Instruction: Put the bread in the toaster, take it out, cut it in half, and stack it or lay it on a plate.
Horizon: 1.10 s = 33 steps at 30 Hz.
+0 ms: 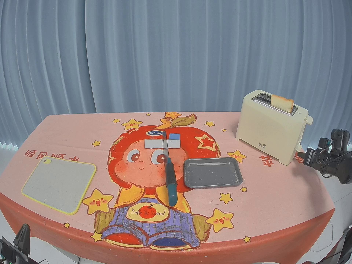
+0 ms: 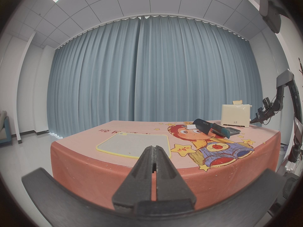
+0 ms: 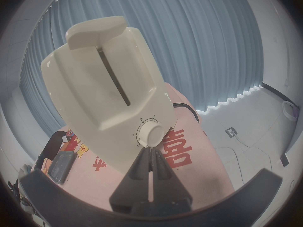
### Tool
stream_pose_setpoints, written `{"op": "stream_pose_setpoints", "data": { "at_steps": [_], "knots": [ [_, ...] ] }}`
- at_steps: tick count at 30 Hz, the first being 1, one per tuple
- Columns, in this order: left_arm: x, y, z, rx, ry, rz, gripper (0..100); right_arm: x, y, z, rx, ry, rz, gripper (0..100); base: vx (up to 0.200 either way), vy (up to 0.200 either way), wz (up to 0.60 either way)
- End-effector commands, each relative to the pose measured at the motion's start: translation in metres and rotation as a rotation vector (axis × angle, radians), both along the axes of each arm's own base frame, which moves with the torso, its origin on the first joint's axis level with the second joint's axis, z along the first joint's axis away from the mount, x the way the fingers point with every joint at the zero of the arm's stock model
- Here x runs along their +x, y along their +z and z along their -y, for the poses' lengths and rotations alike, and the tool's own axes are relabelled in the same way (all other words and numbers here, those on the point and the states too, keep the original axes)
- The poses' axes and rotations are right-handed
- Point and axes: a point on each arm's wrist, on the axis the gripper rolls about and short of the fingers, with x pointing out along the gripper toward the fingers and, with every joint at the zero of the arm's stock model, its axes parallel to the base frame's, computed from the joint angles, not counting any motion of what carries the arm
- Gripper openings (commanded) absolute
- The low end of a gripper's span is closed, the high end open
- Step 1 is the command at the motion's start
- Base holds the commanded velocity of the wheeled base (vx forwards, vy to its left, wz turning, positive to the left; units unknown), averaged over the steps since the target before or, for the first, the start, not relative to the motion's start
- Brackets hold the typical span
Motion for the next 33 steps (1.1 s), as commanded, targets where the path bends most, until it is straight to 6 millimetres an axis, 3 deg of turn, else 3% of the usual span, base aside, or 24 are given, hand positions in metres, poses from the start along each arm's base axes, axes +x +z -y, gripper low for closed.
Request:
{"op": "stream_pose_setpoints", "data": {
  "at_steps": [1,10,15,21,22,24,33],
  "knots": [
    [0.001,-0.005,0.0,0.0,0.001,-0.012,0,-0.001,0.002,-0.001,-0.001,0.002,0.005,0,0.0,0.0,0.0],
    [0.001,-0.005,0.0,0.0,0.001,-0.012,0,-0.004,0.002,-0.002,-0.007,0.004,0.005,0,0.0,0.0,0.0],
    [0.001,-0.005,0.0,0.0,0.001,-0.012,0,-0.016,0.004,-0.018,-0.016,0.039,-0.006,0,0.0,0.0,0.0],
    [0.001,-0.005,0.0,0.0,0.001,-0.012,0,-0.047,0.047,-0.04,-0.032,0.102,0.139,0,0.0,0.0,0.0],
    [0.001,-0.005,0.0,0.0,0.001,-0.012,0,-0.047,0.047,-0.04,-0.032,0.102,0.139,0,0.0,0.0,0.0],
    [0.001,-0.005,0.0,0.0,0.001,-0.012,0,-0.067,0.07,-0.048,-0.048,0.128,0.236,0,0.0,0.0,0.0],
    [0.001,-0.005,0.0,0.0,0.001,-0.012,0,-0.095,0.109,-0.055,-0.117,0.168,0.433,0,0.0,0.0,0.0]
  ]
}}
